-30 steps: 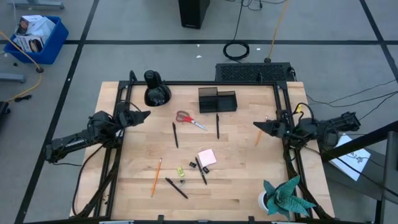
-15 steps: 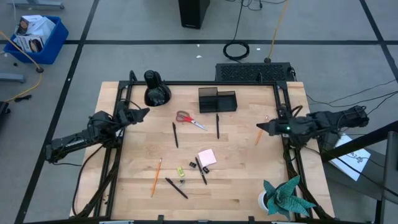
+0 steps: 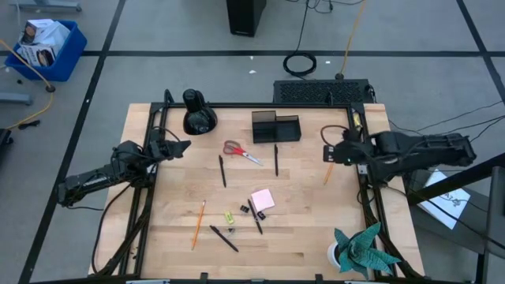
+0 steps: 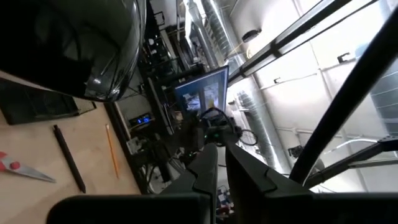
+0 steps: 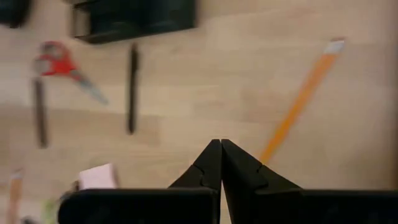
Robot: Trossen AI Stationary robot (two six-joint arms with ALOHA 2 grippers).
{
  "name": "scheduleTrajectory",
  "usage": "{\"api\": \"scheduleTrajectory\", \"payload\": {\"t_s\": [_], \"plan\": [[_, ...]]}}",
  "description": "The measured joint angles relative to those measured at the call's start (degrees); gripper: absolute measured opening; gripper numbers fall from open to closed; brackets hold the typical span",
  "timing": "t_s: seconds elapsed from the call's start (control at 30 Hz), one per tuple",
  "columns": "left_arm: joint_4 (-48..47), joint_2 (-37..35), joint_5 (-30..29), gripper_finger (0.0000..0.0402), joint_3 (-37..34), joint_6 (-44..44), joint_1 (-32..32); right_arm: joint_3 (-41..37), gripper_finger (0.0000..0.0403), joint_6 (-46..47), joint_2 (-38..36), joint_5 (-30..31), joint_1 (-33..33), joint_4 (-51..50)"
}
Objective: Pick and place office supplies into organizer
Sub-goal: Put the orange pencil into the black desk organizer
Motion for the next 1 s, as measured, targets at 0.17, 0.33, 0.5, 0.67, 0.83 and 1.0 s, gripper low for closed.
{"api": "scheduleTrajectory", "payload": {"t_s": [0.17,0.33,0.5,0.67,0.83,1.0], "plan": [[0.0,0.0,2.8,0.0035,0.0,-0.1,0.0,6.1,0.0,-5.7,5.3,-1.5,-5.1,-7.4],[0.0,0.0,3.1,0.0035,0.0,0.3,0.0,3.9,0.0,-12.4,6.0,-0.9,-7.5,1.8],[0.0,0.0,3.2,0.0035,0.0,-0.4,0.0,-1.5,0.0002,-7.4,6.4,-0.6,-11.3,1.1],[0.6,0.0,3.5,0.0035,0.0,-0.7,0.0,-8.7,0.0055,-5.4,6.6,-6.4,-15.0,9.6],[0.7,0.0,3.9,0.0035,0.0,-0.8,0.0,-12.6,0.0148,-5.3,6.6,-6.7,-18.7,13.2],[0.7,0.0,4.7,0.0035,0.0,-0.6,0.0,-13.8,0.0205,-7.0,6.6,-7.7,-22.7,11.2]]}}
